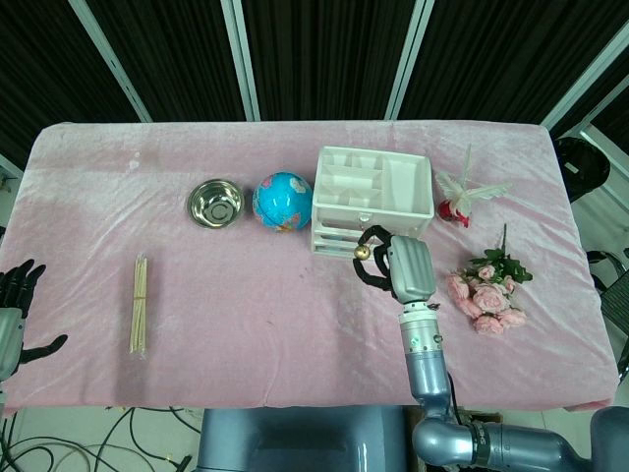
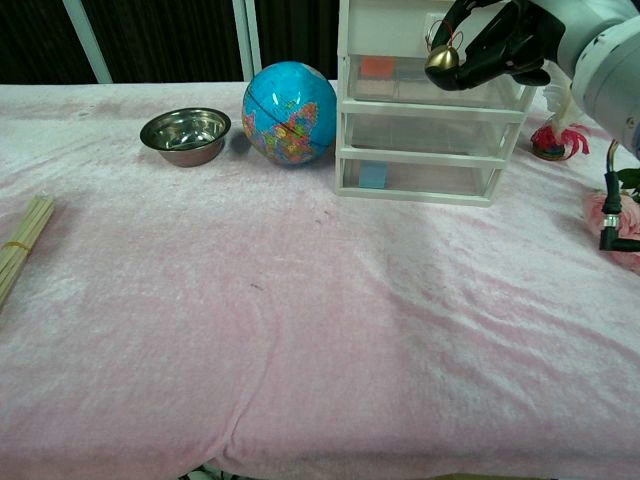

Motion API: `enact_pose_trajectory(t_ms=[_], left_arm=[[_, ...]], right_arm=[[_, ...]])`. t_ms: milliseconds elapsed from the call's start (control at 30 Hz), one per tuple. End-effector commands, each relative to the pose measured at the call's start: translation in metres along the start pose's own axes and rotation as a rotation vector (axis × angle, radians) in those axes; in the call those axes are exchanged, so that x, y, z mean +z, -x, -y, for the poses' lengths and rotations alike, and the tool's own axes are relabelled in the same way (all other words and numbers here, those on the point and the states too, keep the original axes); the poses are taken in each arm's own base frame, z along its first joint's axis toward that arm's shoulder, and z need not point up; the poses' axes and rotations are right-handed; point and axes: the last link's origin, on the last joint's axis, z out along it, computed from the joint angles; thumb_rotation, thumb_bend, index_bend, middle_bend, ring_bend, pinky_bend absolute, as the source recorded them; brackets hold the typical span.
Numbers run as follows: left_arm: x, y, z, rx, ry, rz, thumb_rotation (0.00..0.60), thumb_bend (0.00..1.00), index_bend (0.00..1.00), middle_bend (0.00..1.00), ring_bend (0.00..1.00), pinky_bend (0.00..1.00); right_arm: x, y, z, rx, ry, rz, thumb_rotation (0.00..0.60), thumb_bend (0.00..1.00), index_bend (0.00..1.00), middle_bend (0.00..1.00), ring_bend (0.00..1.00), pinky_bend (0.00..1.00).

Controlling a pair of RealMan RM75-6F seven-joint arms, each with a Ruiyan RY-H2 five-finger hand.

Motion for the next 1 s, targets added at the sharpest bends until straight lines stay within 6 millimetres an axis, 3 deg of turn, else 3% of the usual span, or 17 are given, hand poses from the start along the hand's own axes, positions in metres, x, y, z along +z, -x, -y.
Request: enact_pose_trajectory(t_ms=[33, 1000], left_arm=[[0.0, 0.0001, 0.0001, 0.0, 0.0, 0.0, 0.6, 0.0, 0.0, 0.0, 0.0, 0.0], [-0.0002, 0.0003, -0.0004, 0.0, 0.002, 0.001, 0.6, 0.0, 0.0, 0.0, 0.0, 0.0]], right_arm=[[0.0002, -0.0004, 0.0004, -0.002, -0.003, -0.004, 0.6, 0.35, 0.53, 0.93, 1.0, 0.95], [0.0019, -0.0026, 0.0058, -0.009, -0.013, -0.018, 0.6, 0.35, 0.53, 0.93, 1.0, 0.95]])
